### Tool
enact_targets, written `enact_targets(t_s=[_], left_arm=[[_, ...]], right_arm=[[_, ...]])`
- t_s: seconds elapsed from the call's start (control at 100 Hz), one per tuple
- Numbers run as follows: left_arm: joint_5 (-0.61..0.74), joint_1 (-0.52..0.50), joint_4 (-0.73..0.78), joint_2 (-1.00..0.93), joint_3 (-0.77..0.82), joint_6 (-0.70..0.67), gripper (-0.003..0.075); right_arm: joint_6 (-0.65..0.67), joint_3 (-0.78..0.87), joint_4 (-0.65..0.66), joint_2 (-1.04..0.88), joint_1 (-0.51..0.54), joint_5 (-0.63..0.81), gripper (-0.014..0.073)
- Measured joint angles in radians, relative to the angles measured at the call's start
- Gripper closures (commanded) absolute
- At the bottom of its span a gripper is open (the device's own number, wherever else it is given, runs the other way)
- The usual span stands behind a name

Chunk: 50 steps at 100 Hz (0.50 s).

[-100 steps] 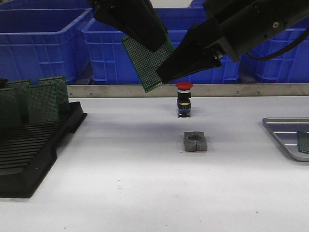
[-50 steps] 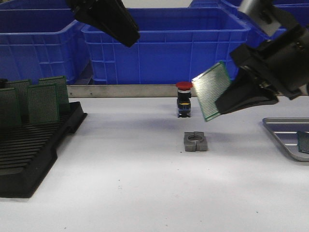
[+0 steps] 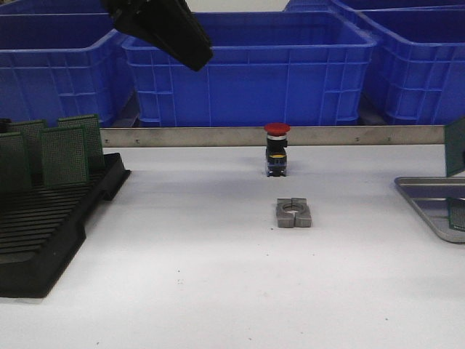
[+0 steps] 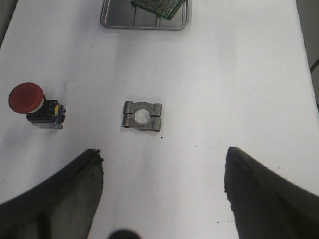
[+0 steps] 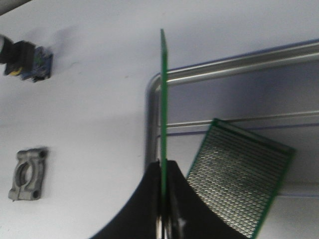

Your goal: Place circuit board on tray

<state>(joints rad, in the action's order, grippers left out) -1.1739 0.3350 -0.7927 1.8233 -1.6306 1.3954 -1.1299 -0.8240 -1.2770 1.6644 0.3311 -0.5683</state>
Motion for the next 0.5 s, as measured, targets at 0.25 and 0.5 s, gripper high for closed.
enact_targets(t_s=[0.25,0.5], left_arm=[[-0.002,0.0,0.0,0.0,0.0,-0.002,0.0238],[-0.029,0.0,0.0,0.0,0.0,-0.002,0.0267]], right_arm=[[0.015,0.0,-0.001,0.012,0.077,0.009,0.0139],[0.015,0.0,-0.001,0.012,0.094,-0.021,0.0067]])
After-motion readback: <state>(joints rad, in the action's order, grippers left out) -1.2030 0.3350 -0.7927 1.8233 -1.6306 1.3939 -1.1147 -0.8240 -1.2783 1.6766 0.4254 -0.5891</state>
